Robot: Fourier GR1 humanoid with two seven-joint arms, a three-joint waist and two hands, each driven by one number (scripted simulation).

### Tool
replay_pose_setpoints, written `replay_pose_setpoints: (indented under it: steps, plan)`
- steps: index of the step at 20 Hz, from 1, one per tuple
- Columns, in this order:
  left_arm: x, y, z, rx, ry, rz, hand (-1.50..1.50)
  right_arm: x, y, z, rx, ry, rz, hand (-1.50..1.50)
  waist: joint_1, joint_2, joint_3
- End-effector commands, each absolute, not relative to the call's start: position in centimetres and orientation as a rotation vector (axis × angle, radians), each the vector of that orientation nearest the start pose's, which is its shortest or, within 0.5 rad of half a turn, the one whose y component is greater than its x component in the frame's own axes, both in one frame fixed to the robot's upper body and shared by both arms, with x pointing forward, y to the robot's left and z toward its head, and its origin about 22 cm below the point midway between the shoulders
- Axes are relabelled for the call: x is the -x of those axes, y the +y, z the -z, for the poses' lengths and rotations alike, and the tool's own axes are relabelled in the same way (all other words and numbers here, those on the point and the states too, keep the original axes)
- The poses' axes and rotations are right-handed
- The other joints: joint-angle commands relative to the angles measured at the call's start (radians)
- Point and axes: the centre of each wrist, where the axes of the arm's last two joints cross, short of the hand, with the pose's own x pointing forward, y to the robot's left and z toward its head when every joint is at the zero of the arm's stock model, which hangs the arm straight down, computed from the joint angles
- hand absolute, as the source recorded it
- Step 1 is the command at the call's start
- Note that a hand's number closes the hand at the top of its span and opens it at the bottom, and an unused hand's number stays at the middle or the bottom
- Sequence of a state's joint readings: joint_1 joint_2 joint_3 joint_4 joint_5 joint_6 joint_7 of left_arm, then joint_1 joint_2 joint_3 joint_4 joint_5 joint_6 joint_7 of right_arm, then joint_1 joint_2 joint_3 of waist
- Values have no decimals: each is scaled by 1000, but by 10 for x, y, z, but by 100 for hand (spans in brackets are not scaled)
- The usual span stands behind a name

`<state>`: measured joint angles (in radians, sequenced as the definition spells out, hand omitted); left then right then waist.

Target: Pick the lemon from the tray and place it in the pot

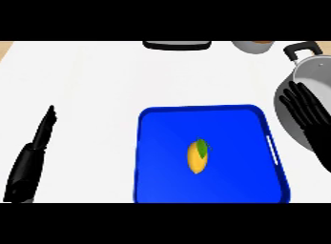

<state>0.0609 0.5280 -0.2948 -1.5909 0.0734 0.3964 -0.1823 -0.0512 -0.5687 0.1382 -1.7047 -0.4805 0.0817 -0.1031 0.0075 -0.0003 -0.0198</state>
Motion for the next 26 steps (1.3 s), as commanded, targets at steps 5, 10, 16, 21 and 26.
replay_pose_setpoints:
  steps: [5, 10, 16, 21, 26]
  plan:
    - [-222, 263, 5, -114, -1420, 289, 0, -226, -223, -43, 46, -1542, -333, 150, -20, 8, 15]
    - [-211, 254, 24, -50, -1314, 213, 0, -236, -255, -57, 625, -1856, -198, -150, -97, -10, 14]
    - [-224, 250, 24, 18, -1288, 237, 0, -194, -155, -51, 636, -2118, 7, -150, -45, -7, 15]
    - [-245, 243, 8, 33, -1280, 260, 0, -180, -135, -50, 638, -1808, -144, -150, -29, -4, 13]
    - [-244, 224, 20, 45, -1287, 276, 0, -187, -113, -74, 637, -1581, -152, -150, -17, -2, 16]
